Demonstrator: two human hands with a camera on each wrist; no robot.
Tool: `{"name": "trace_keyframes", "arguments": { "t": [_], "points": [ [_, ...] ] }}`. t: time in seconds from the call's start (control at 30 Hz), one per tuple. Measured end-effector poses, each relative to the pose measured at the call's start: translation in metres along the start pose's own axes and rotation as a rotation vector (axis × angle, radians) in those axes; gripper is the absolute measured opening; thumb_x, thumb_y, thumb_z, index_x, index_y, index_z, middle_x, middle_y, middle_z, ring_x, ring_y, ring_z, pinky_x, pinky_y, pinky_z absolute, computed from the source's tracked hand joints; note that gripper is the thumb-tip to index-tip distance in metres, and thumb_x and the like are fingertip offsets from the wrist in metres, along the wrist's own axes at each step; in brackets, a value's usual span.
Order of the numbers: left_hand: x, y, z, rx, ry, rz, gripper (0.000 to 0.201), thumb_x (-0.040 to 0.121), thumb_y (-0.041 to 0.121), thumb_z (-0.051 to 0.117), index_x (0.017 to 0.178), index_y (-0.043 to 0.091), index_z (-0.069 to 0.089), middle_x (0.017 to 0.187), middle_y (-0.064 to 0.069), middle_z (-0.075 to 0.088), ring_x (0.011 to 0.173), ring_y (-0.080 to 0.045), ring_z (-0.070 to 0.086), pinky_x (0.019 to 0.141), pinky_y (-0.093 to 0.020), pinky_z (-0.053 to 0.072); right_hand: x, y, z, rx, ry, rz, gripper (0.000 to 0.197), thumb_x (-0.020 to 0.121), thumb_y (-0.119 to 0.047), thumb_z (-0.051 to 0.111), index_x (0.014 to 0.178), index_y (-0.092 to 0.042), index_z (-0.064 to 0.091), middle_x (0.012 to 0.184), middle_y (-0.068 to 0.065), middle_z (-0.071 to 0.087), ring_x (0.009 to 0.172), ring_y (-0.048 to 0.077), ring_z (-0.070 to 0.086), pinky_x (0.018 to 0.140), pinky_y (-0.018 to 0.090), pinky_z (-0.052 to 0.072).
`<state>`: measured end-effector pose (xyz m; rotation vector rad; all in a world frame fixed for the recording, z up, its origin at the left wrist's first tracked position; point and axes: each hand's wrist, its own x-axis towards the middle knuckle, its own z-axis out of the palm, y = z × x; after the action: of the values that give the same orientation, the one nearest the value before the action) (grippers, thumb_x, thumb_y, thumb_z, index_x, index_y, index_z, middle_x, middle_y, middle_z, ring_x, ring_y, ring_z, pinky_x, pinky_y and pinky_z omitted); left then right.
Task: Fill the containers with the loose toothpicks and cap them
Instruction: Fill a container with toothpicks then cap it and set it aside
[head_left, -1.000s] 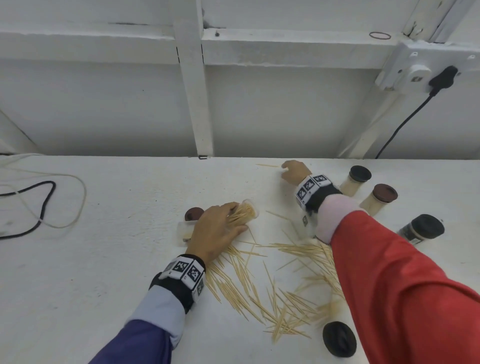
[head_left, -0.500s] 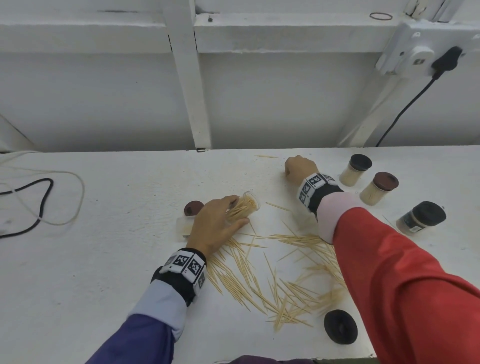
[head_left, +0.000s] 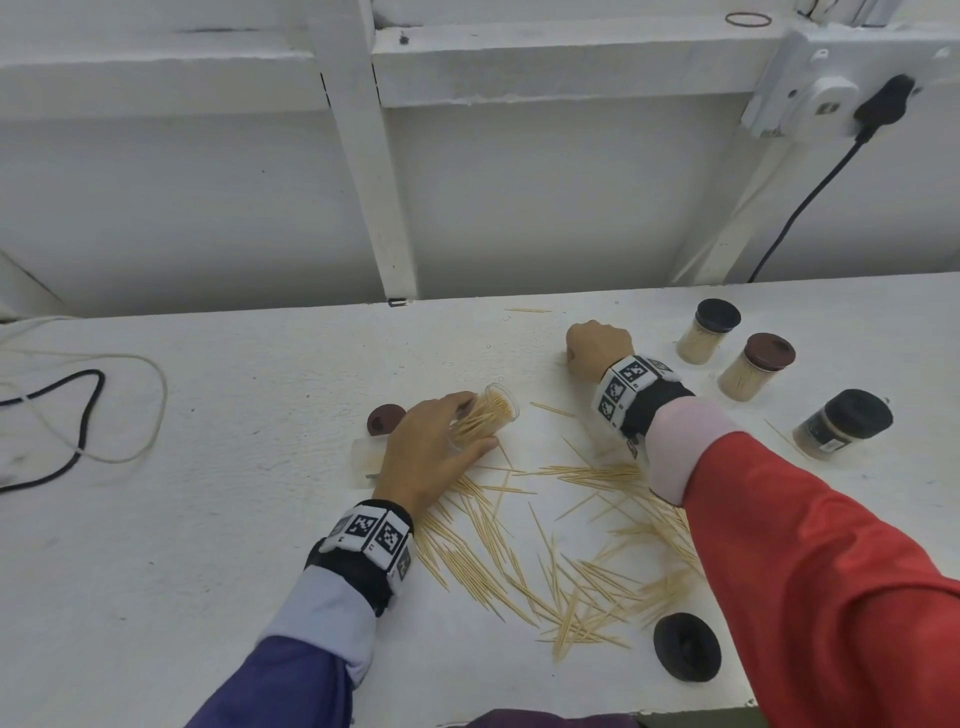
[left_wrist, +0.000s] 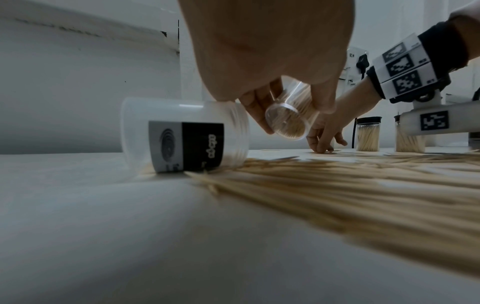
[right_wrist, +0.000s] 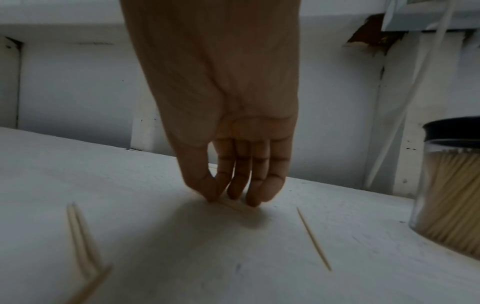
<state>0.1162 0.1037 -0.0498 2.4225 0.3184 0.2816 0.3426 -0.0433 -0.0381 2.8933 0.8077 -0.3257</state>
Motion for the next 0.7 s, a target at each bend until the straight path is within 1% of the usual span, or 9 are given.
{"name": "trace_keyframes", "arguments": {
  "t": [0.07, 0.2, 0.33, 0.4, 0.5, 0.57, 0.6, 0.63, 0.7],
  "points": [
    [0.0, 0.0, 0.0, -0.002, -0.002, -0.003, 0.059, 0.083, 0.044, 0.073, 0.132, 0.018, 0.055, 0.121, 0.005, 0.062, 0.111, -0.011, 0.054, 0.093, -0.022, 0.038, -0.003, -0.001, 0.002, -0.025, -0.051, -0.032, 0.006, 0.091, -0.006, 0.047, 0.09, -0.008, 0.053, 0.092, 0.007, 0.055, 0.079, 0.026, 0.053, 0.07, 0.03, 0.041],
    [0.0, 0.0, 0.0, -0.017, 0.004, 0.003, 0.059, 0.082, 0.043, 0.074, 0.132, 0.018, 0.055, 0.121, 0.004, 0.063, 0.111, -0.012, 0.054, 0.095, -0.024, 0.039, -0.008, 0.0, 0.003, -0.028, -0.046, -0.106, 0.017, 0.09, -0.004, 0.046, 0.1, -0.003, 0.06, 0.103, 0.012, 0.062, 0.078, 0.027, 0.053, 0.068, 0.03, 0.042],
    [0.0, 0.001, 0.0, -0.027, 0.01, 0.003, 0.059, 0.082, 0.042, 0.074, 0.132, 0.017, 0.055, 0.121, 0.003, 0.063, 0.112, -0.012, 0.054, 0.096, -0.025, 0.039, -0.013, 0.001, 0.001, -0.016, 0.029, -0.116, 0.014, 0.087, 0.001, 0.047, 0.089, -0.006, 0.058, 0.099, 0.014, 0.063, 0.073, 0.028, 0.051, 0.067, 0.03, 0.041],
    [0.0, 0.002, 0.0, -0.033, 0.01, 0.001, 0.059, 0.082, 0.041, 0.074, 0.132, 0.017, 0.055, 0.121, 0.003, 0.063, 0.112, -0.012, 0.054, 0.097, -0.026, 0.04, -0.018, -0.003, -0.001, -0.046, 0.008, -0.099, 0.011, 0.088, -0.001, 0.048, 0.091, -0.007, 0.058, 0.097, 0.011, 0.061, 0.074, 0.028, 0.051, 0.068, 0.03, 0.041],
    [0.0, 0.001, 0.0, -0.038, 0.013, 0.004, 0.058, 0.082, 0.042, 0.075, 0.131, 0.018, 0.056, 0.119, 0.003, 0.063, 0.111, -0.013, 0.055, 0.097, -0.032, 0.044, -0.023, -0.009, 0.001, -0.076, -0.058, -0.09, 0.005, 0.091, -0.009, 0.047, 0.089, -0.009, 0.052, 0.095, 0.008, 0.054, 0.086, 0.027, 0.057, 0.072, 0.03, 0.04],
    [0.0, 0.0, 0.0, -0.035, 0.014, 0.007, 0.058, 0.082, 0.042, 0.075, 0.13, 0.018, 0.057, 0.119, 0.003, 0.064, 0.11, -0.013, 0.055, 0.097, -0.032, 0.044, -0.025, -0.008, 0.001, -0.055, -0.085, -0.088, 0.013, 0.094, -0.015, 0.046, 0.083, -0.009, 0.046, 0.093, 0.006, 0.049, 0.085, 0.025, 0.053, 0.072, 0.03, 0.04],
    [0.0, 0.0, 0.001, -0.031, 0.015, 0.005, 0.058, 0.082, 0.043, 0.074, 0.131, 0.018, 0.056, 0.119, 0.004, 0.064, 0.11, -0.013, 0.055, 0.097, -0.031, 0.044, -0.024, -0.007, -0.002, 0.001, -0.102, -0.091, 0.016, 0.095, -0.017, 0.046, 0.081, -0.01, 0.045, 0.091, 0.005, 0.05, 0.082, 0.023, 0.051, 0.07, 0.029, 0.04],
    [0.0, -0.001, 0.001, -0.027, 0.019, 0.001, 0.058, 0.082, 0.043, 0.074, 0.131, 0.018, 0.056, 0.119, 0.004, 0.064, 0.11, -0.013, 0.055, 0.097, -0.031, 0.043, -0.024, -0.006, -0.006, 0.136, -0.131, -0.108, 0.015, 0.095, -0.018, 0.048, 0.082, -0.01, 0.047, 0.089, 0.004, 0.052, 0.078, 0.021, 0.051, 0.066, 0.027, 0.039],
    [0.001, -0.002, 0.001, -0.018, 0.035, -0.01, 0.058, 0.081, 0.044, 0.074, 0.131, 0.019, 0.056, 0.119, 0.004, 0.064, 0.11, -0.013, 0.055, 0.096, -0.031, 0.044, -0.027, -0.005, -0.018, 0.565, -0.232, -0.203, 0.009, 0.096, -0.013, 0.05, 0.089, -0.009, 0.053, 0.086, 0.003, 0.059, 0.073, 0.018, 0.056, 0.06, 0.023, 0.043]
  ]
}}
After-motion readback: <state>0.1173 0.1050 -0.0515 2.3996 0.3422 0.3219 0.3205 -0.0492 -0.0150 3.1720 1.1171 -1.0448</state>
